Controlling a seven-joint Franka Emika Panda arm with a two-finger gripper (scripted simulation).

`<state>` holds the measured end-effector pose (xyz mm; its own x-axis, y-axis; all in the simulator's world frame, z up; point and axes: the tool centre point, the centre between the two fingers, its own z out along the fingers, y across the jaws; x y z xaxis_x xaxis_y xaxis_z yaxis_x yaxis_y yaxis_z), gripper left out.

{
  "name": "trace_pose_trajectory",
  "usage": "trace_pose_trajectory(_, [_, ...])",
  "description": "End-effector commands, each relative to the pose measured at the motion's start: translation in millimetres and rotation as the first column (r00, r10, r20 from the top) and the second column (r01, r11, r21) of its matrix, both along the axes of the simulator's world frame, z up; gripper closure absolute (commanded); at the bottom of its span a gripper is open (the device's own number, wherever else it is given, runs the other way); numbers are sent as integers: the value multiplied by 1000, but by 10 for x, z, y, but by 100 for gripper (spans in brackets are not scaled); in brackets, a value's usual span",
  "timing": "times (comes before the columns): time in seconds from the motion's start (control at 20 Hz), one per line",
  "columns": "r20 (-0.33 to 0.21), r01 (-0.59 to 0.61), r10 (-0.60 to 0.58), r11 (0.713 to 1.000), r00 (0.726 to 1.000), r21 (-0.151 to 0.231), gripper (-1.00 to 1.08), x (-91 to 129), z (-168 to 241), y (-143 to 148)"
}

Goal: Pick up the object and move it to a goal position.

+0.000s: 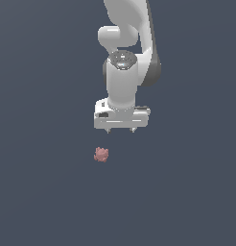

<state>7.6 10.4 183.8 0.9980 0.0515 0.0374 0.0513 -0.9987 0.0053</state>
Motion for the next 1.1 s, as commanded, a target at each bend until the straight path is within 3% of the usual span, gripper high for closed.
trace_pose_trajectory(0.0, [0, 0, 0, 1000, 1000, 0, -92, 0, 0, 0])
trace_pose_trajectory(0.7, [-4, -15, 15, 1000, 1000, 1, -92, -14, 93, -36])
trace_pose_trajectory(1.05, [-9, 26, -26, 1000, 1000, 3, -92, 66, -48, -159])
